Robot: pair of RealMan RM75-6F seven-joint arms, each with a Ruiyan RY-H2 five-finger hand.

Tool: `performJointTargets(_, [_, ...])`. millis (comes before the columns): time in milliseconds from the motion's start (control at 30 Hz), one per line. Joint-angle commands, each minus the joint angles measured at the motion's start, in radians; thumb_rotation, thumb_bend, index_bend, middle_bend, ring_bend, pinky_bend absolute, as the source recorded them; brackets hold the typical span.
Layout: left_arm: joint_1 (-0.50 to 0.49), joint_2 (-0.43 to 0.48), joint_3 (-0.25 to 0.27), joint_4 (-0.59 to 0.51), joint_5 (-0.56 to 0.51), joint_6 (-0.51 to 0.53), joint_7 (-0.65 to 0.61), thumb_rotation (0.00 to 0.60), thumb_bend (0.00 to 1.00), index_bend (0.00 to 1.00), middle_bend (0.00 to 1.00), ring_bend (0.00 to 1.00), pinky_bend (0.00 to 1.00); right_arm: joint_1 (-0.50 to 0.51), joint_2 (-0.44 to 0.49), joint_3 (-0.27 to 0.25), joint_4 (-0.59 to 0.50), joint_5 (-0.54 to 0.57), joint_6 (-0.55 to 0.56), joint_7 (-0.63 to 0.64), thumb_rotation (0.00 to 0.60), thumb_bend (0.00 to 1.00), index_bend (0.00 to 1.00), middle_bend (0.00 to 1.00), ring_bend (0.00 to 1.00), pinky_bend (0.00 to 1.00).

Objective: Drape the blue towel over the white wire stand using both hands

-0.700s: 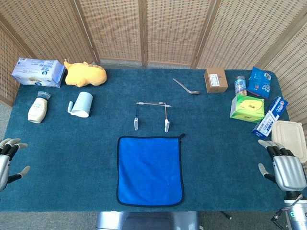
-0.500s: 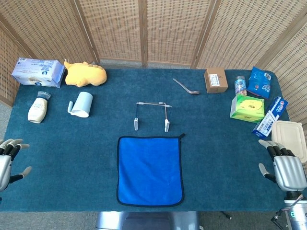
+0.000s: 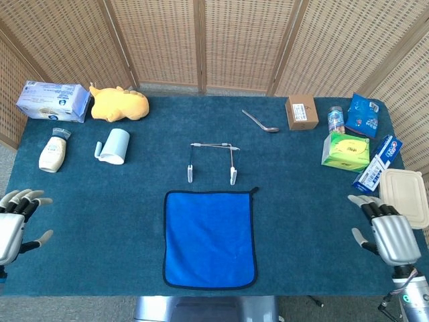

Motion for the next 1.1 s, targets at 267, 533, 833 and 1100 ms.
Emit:
performJointTargets(267, [-0.07,-0.008,0.004,-0.041,0.103,-0.044,-0.047,0.6,0.29,0.31,0.26,0.21,0.17,0.139,-0.089,-0.037,0.08,-0.172,-0.099,0.042,0.6,0.19,0.21,0.26,0.24,0.4])
performJointTargets(533, [-0.106,-0.01,-0.001,-0.077,0.123,-0.072,-0.037,0.6,0.29,0.31,0.26,0.21,0.17,0.235,-0.188,-0.052,0.147,-0.254,-0.152,0.066,0.6,0.11,0.21,0.26,0.23,0.4])
performJointTargets(833, [-0.106,0.009,0.004,-0.109,0.119,-0.064,-0.035,0.6,0.29,0.31,0.26,0.21,0.17,0.327,-0.29,-0.058,0.26,-0.31,-0.16,0.113,0.6,0.09,0.21,0.26,0.2,0.39])
performJointTargets(1100, [-0.104,0.019,0.008,-0.127,0.106,-0.064,-0.031,0.6,0.29,0.31,0.26,0.21,0.17,0.376,-0.367,-0.087,0.376,-0.34,-0.159,0.141,0.6,0.08,0.2,0.25,0.2,0.39])
